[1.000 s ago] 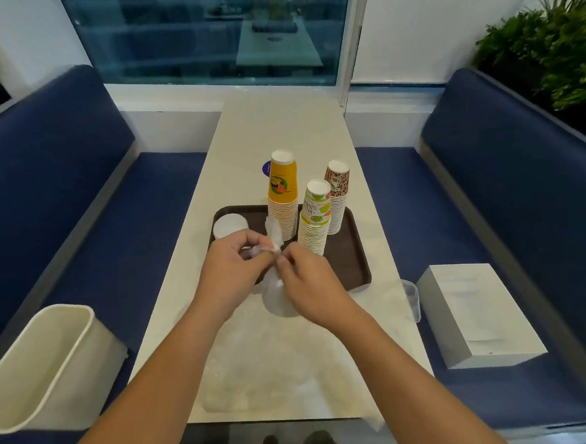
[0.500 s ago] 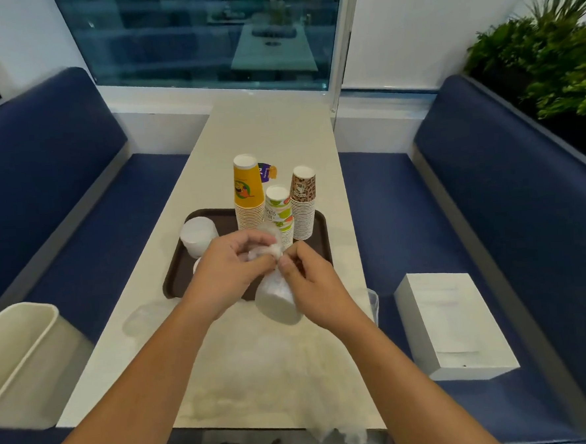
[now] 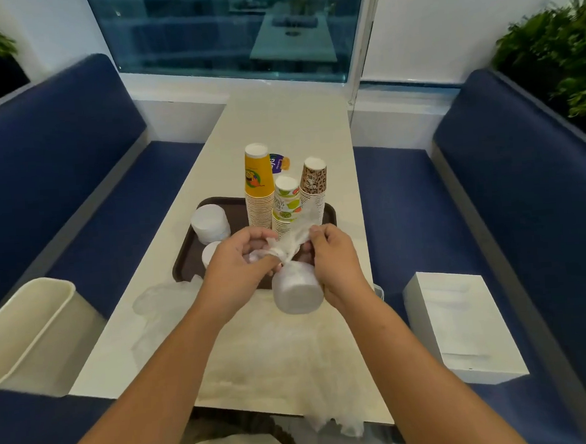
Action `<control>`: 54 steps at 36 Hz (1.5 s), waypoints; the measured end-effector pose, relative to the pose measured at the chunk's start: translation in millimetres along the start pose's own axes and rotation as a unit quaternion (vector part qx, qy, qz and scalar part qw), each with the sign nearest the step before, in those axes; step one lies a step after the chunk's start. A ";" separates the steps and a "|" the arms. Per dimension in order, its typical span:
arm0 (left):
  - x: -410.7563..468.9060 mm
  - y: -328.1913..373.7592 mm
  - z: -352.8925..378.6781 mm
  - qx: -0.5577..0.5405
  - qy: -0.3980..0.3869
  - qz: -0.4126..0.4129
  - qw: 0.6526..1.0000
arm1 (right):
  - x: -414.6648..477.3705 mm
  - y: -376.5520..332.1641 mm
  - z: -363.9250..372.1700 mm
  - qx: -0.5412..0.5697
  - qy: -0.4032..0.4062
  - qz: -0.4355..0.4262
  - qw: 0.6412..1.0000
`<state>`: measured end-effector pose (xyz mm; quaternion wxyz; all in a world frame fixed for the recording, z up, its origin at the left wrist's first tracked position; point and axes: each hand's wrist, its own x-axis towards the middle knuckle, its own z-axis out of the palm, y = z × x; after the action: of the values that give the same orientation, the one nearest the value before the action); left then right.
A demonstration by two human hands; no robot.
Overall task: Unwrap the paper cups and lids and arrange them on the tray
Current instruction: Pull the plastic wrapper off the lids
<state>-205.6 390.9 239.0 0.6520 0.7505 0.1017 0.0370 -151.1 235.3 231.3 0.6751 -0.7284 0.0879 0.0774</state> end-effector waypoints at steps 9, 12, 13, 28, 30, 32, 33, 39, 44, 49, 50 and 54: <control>24.8 -2.6 -18.8 -0.078 0.005 -0.073 0.994 | 17.6 -24.0 8.0 0.015 0.018 -0.031 0.999; 31.7 9.1 -16.6 -0.190 0.001 -0.105 0.976 | 24.1 -25.8 10.4 0.020 0.037 -0.012 0.999; 33.6 12.9 -16.2 -0.223 -0.001 -0.114 0.968 | 25.8 -25.7 11.0 0.026 0.042 -0.003 0.999; 49.8 -15.0 -10.1 0.080 -0.164 -0.001 0.983 | 48.4 -55.5 6.8 0.234 0.127 -0.003 0.964; 50.3 -20.5 -10.8 0.086 -0.188 0.006 0.978 | 57.5 -64.0 -0.6 0.272 0.119 0.019 0.955; 50.4 -21.2 -7.2 0.112 -0.173 0.040 0.978 | 56.9 -75.8 -1.9 0.332 0.076 0.049 0.939; 50.9 -20.4 -4.4 0.136 -0.156 0.062 0.976 | 53.4 -82.7 0.0 0.361 0.046 0.065 0.929; 64.1 -4.3 11.8 0.202 -0.081 0.202 0.955 | 30.8 -111.7 14.2 0.446 -0.101 0.080 0.886; 62.7 10.7 13.1 0.181 -0.056 0.226 0.956 | 38.5 -123.6 8.1 0.489 -0.099 0.076 0.863; 50.9 29.5 25.8 0.154 -0.166 0.149 0.963 | 40.2 -117.2 9.1 0.500 -0.108 0.102 0.853; 49.0 28.9 27.7 0.144 -0.183 0.123 0.965 | 42.4 -116.3 8.1 0.494 -0.101 0.089 0.859; 42.6 17.3 26.3 0.082 -0.190 0.078 0.975 | 58.7 -118.8 -13.4 0.449 -0.047 0.030 0.892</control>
<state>-157.3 371.7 248.9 0.5906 0.8004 -0.0803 -0.0640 -66.4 229.3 333.9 0.9309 -0.3402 0.1028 0.0842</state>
